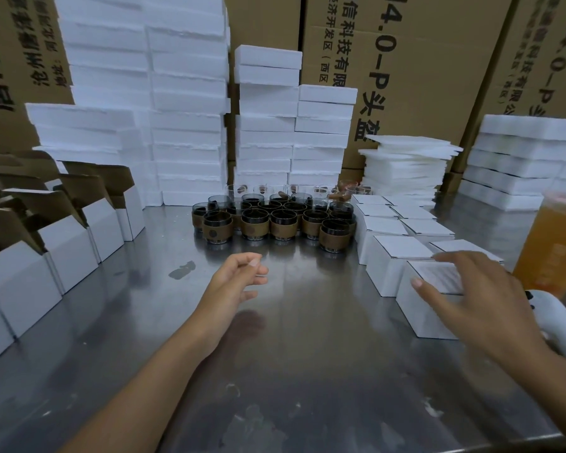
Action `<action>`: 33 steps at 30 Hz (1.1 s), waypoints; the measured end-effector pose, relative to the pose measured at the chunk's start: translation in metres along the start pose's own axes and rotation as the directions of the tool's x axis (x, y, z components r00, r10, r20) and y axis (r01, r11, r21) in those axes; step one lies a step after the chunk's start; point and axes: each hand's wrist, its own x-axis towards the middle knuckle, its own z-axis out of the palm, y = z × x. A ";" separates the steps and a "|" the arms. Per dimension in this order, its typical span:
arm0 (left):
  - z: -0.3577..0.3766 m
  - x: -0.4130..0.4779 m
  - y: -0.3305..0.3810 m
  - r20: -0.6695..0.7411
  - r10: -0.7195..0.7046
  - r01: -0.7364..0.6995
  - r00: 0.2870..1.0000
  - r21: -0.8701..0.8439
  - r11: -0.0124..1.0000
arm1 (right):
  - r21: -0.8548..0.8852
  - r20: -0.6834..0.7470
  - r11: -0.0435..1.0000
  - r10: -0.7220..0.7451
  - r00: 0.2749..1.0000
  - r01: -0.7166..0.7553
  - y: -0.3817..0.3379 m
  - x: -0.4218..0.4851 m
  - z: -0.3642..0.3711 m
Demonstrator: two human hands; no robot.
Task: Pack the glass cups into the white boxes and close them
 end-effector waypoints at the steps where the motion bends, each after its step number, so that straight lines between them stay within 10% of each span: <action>1: 0.000 0.000 0.000 0.000 0.000 0.000 1.000 0.002 1.000 | 0.030 -0.013 0.999 0.023 1.000 -0.023 0.002 -0.006 0.003; 21: 0.000 -0.005 0.005 -0.015 -0.011 0.011 1.000 0.000 1.000 | -0.037 -0.080 0.999 -0.001 0.997 -0.002 -0.023 -0.015 0.038; 26: 0.002 -0.006 0.006 -0.023 -0.024 0.025 0.999 0.052 0.998 | 0.019 -0.234 0.934 -0.342 0.910 0.356 -0.063 -0.022 0.041; 33: -0.001 -0.010 0.000 -0.165 0.067 -0.016 0.984 0.296 0.955 | 0.305 0.166 0.919 -0.310 0.936 0.250 -0.108 -0.025 0.087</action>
